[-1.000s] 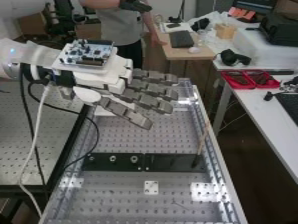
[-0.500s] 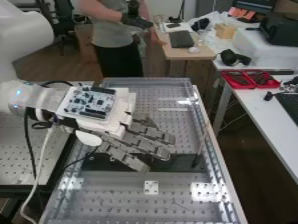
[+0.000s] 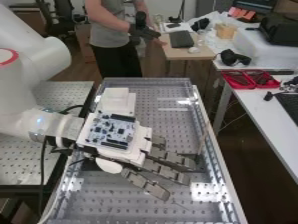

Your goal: Grab the paper clip and place it in the clear container

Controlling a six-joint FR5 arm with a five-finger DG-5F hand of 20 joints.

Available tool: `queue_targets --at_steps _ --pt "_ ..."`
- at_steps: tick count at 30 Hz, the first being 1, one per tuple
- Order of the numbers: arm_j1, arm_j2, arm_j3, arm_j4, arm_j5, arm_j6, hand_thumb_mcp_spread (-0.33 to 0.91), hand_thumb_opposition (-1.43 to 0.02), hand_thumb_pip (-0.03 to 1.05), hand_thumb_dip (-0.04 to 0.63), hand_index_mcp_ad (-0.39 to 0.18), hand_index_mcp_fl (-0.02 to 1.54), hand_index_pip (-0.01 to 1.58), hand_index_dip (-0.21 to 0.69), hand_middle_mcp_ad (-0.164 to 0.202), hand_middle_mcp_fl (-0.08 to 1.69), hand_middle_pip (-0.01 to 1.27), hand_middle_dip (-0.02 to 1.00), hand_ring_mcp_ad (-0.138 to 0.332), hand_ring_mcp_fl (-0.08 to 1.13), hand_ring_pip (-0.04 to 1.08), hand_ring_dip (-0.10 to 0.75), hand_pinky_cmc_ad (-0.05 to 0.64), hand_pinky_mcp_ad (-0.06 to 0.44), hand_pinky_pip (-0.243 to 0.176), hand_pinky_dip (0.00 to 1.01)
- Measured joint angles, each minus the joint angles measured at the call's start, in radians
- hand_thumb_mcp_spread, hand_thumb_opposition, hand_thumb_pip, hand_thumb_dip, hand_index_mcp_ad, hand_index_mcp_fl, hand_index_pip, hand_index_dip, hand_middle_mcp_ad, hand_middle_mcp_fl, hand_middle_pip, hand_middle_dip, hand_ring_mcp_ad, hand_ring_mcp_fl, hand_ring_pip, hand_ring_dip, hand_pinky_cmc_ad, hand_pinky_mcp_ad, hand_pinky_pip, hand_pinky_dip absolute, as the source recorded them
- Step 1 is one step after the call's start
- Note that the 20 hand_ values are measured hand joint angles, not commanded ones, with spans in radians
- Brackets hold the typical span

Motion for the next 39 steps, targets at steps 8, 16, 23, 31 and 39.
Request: queue_targets --at_steps 8,16,23,31,39 --pt "-0.027 -0.058 0.006 0.060 0.005 0.013 0.41 -0.84 0.64 0.284 -0.119 0.20 1.43 0.113 0.059 -0.02 0.13 0.14 0.120 0.00 0.09 0.082 0.309 0.264 -0.075 0.25" --pt "-0.044 -0.087 -0.003 0.090 0.002 0.007 0.41 -0.85 0.64 0.284 -0.119 0.21 1.48 0.127 0.059 -0.02 0.12 0.14 0.120 0.00 0.09 0.082 0.312 0.264 -0.058 0.23" --pt "-0.061 -0.114 0.010 0.079 -0.022 0.015 0.43 -0.84 0.65 0.284 -0.126 0.21 1.49 0.131 0.058 -0.02 0.13 0.15 0.120 0.00 0.09 0.087 0.309 0.264 -0.042 0.21" --pt "-0.075 -0.126 0.025 0.078 -0.041 0.068 0.44 -0.84 0.65 0.284 -0.140 0.17 1.49 0.131 0.058 -0.02 0.14 0.16 0.120 0.00 0.09 0.096 0.309 0.264 -0.040 0.19" --pt "-0.091 -0.139 0.032 0.102 -0.052 0.164 0.44 -0.84 0.65 0.284 -0.162 0.21 1.49 0.131 0.058 -0.01 0.13 0.16 0.120 0.00 0.09 0.096 0.307 0.264 -0.038 0.19"
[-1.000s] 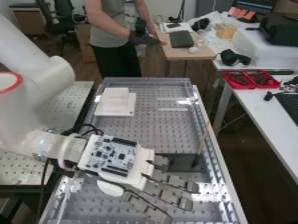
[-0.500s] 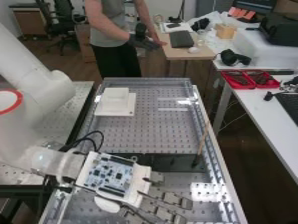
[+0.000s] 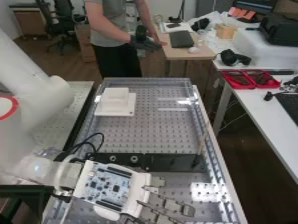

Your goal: Grab the paper clip and place it in the clear container

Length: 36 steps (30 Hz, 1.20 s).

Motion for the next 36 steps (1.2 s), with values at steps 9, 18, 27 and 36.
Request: queue_targets --at_steps 9,18,27,36 --pt "-0.006 -0.024 0.025 0.010 -0.035 0.001 0.44 -0.85 0.65 0.284 -0.187 0.24 1.49 0.131 0.058 -0.01 0.13 0.16 0.120 0.00 0.09 0.096 0.307 0.262 -0.028 0.20" --pt "-0.007 -0.043 0.043 0.009 -0.059 -0.020 0.47 -0.84 0.65 0.284 -0.188 0.26 1.49 0.131 0.061 -0.01 0.13 0.16 0.120 0.00 0.09 0.093 0.307 0.265 -0.026 0.19" --pt "-0.010 -0.054 0.039 0.018 -0.061 -0.020 0.47 -0.84 0.65 0.284 -0.187 0.27 1.48 0.131 0.061 -0.01 0.13 0.15 0.117 0.00 0.09 0.093 0.307 0.262 -0.026 0.19" --pt "-0.010 -0.060 0.033 0.028 -0.062 -0.015 0.47 -0.84 0.64 0.284 -0.206 0.29 1.48 0.131 0.061 0.05 0.14 0.15 0.120 0.00 0.09 0.096 0.307 0.262 -0.026 0.19"
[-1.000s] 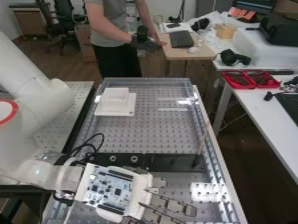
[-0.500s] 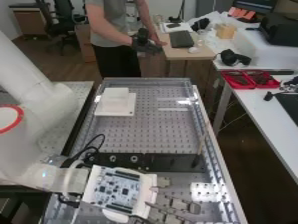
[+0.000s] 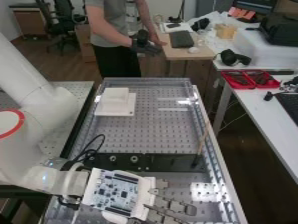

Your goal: Grab the paper clip and place it in the clear container

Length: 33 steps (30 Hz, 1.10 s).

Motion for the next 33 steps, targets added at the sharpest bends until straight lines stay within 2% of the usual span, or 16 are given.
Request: queue_targets --at_steps 26,29,33 --pt "0.001 -0.011 0.002 -0.002 -0.006 0.003 0.46 -0.85 0.64 0.284 -0.206 0.34 1.48 0.127 0.061 0.05 0.13 0.15 0.115 0.00 0.09 0.096 0.307 0.265 -0.026 0.19" --pt "0.001 -0.015 0.004 -0.003 -0.007 0.002 0.49 -0.86 0.65 0.284 -0.206 0.34 1.49 0.127 0.061 0.05 0.14 0.15 0.115 0.00 0.09 0.096 0.307 0.265 -0.026 0.19" --pt "-0.001 -0.019 0.008 -0.003 -0.009 0.002 0.49 -0.86 0.62 0.288 -0.239 0.35 1.51 0.127 0.058 0.05 0.14 0.16 0.117 0.00 0.09 0.096 0.307 0.265 -0.024 0.19"
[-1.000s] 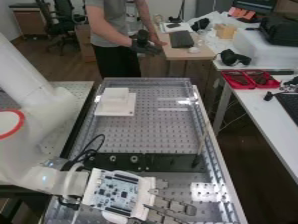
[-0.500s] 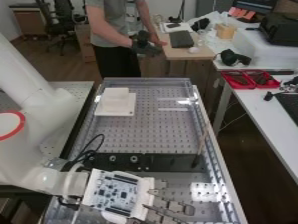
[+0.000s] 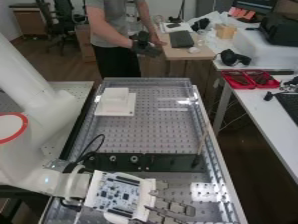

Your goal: Grab the paper clip and place it in the clear container

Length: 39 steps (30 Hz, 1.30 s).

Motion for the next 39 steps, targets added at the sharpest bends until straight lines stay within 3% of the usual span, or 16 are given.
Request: queue_targets --at_steps 8,15,25,31,39 --pt "-0.004 -0.002 0.003 0.009 -0.003 0.001 0.50 -0.89 0.60 0.284 -0.239 0.37 1.52 0.127 0.061 0.05 0.13 0.16 0.117 0.00 0.09 0.096 0.307 0.262 -0.012 0.19" --pt "-0.004 0.003 -0.007 0.054 -0.007 0.008 0.51 -0.91 0.60 0.284 -0.236 0.47 1.51 0.126 0.061 0.10 0.14 0.16 0.113 0.00 0.09 0.096 0.309 0.265 -0.010 0.19" --pt "0.003 0.024 -0.027 0.096 -0.007 0.038 0.53 -0.96 0.54 0.267 -0.223 0.66 1.34 0.079 0.058 0.15 0.13 0.16 0.108 0.00 0.11 0.096 0.316 0.262 0.002 0.19" --pt "0.021 0.093 -0.073 0.150 -0.027 0.054 0.54 -0.97 0.54 0.267 -0.208 0.71 1.31 0.047 0.058 0.15 0.13 0.16 0.108 0.02 0.11 0.093 0.328 0.265 0.016 0.19" --pt "0.108 0.236 -0.200 0.286 -0.073 0.098 0.53 -0.97 0.54 0.267 -0.208 0.71 1.29 0.047 0.058 0.17 0.13 0.16 0.105 0.02 0.11 0.096 0.346 0.265 0.021 0.19"
